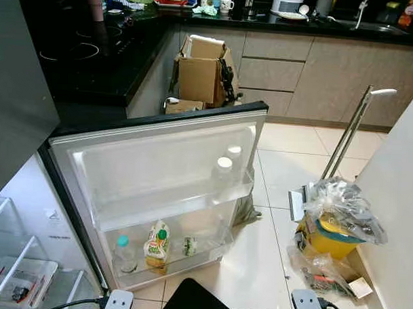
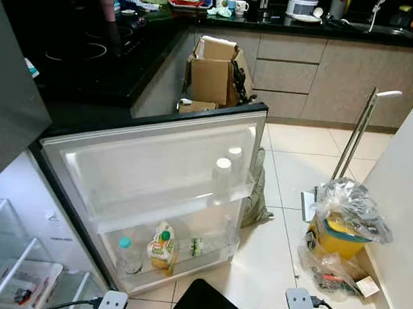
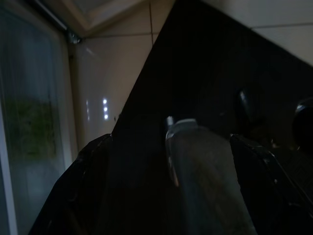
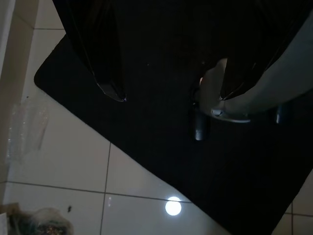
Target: Restocking fridge
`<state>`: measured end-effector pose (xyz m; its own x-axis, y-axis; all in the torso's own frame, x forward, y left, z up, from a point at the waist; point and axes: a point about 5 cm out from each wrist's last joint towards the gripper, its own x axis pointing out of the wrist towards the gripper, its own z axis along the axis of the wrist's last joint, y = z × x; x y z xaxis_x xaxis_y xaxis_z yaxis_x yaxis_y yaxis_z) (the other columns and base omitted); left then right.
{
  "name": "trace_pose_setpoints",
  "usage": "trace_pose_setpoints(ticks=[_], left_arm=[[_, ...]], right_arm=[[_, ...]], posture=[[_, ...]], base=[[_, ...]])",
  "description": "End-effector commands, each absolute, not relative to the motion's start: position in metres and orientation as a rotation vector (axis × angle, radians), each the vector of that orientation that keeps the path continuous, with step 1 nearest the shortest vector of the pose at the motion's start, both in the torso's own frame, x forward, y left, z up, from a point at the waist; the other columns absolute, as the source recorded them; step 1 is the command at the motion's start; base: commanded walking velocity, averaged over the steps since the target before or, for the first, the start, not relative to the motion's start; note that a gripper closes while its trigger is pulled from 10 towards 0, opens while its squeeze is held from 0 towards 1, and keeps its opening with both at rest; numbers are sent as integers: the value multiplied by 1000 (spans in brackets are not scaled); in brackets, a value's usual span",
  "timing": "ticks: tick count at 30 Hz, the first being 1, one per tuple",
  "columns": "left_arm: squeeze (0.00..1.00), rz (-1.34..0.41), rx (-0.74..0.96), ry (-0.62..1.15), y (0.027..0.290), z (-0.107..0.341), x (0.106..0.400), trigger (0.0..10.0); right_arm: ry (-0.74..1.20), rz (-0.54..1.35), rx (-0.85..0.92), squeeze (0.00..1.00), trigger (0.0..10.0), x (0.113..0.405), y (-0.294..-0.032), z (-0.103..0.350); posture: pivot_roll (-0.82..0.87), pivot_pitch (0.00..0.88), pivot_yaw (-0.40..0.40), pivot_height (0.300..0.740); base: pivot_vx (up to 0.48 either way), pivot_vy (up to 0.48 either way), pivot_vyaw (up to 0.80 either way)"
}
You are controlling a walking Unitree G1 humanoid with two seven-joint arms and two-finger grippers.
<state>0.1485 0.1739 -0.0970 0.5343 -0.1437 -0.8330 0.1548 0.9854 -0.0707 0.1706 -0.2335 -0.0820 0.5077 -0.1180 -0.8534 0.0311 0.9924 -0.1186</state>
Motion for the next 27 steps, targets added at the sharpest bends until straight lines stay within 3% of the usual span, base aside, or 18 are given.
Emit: trace_pose_setpoints(ticks=[1, 9, 17, 27], left_arm=[[0, -191, 37, 1036, 172, -101, 141, 10000], [0, -151, 49, 1060, 182, -103, 132, 10000], [0, -14, 0, 1074, 204, -102, 129, 10000], [0, 22, -19, 996, 212, -93, 149, 10000]], right_arm=[[1037, -108, -87, 0, 10000, 171, -233, -82], [1067, -130, -105, 0, 10000, 160, -239, -85], [1069, -99, -110, 0, 10000, 161, -228, -88], [1091, 29, -219, 0, 10000, 158, -225, -89]], posture=[[53, 19, -21, 740], [77, 5, -28, 740], [39, 0, 6, 740], [64, 16, -18, 740]], base=[[0, 0, 0], [0, 0, 0], [0, 0, 0], [0, 0, 0]])
